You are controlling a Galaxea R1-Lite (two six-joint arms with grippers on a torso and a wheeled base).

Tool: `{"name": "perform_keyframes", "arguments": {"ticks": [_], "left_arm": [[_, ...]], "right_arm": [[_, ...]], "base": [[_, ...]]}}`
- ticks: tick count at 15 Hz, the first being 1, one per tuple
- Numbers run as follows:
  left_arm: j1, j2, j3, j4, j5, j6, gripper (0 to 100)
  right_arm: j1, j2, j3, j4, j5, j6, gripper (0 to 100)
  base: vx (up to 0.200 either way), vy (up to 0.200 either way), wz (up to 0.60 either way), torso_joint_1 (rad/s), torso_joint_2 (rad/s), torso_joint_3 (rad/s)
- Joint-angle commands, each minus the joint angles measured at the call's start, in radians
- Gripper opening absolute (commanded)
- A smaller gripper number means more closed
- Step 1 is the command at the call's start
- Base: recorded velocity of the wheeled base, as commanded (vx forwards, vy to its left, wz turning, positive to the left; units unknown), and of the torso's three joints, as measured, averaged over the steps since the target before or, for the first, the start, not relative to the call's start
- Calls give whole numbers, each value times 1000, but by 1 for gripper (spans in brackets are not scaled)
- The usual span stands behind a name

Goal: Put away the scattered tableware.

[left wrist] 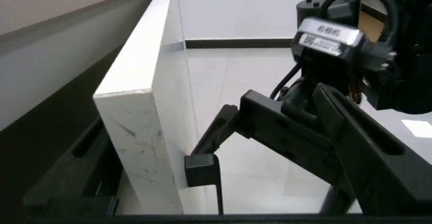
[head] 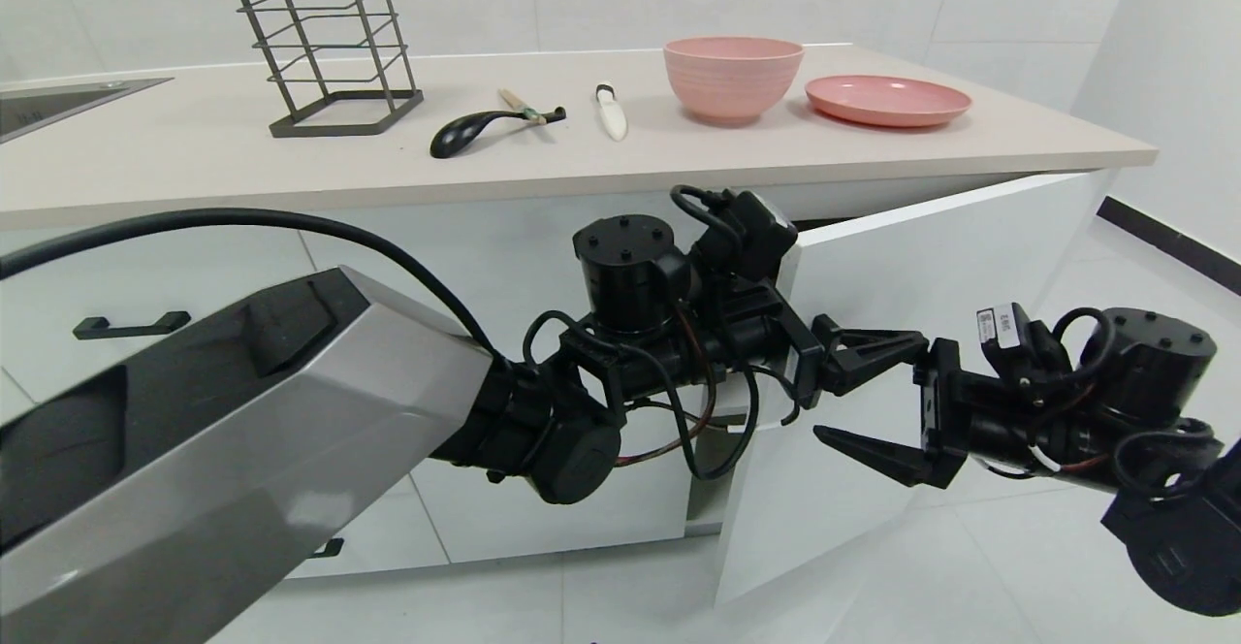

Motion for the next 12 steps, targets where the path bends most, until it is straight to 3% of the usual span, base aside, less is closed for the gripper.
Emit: {"name": "perform_keyframes", "arguments": {"ticks": [1,4,6,8,12], "left_arm": [[0,7,-3,5,-14,-1,100],[8,15,-9,5,7,-15,100],[12,31,-42,3,76,-59,100],[15,38,-58,3,108,-86,100],[17,50,-52,3,148,-87,100]], "right_arm": [[-26,38,0,4,-17,1,100],[-30,-5,54,4,-23,-2,100],[-27,-106,178,6,-26,-25,100],[-30,-209,246,9,-28,-25,100],[-72,-567,393,20,-35,-17,100]], "base": [[0,0,0,0,0,0],[0,0,0,0,0,0],[0,0,0,0,0,0],[0,0,0,0,0,0],[0,0,0,0,0,0]]}}
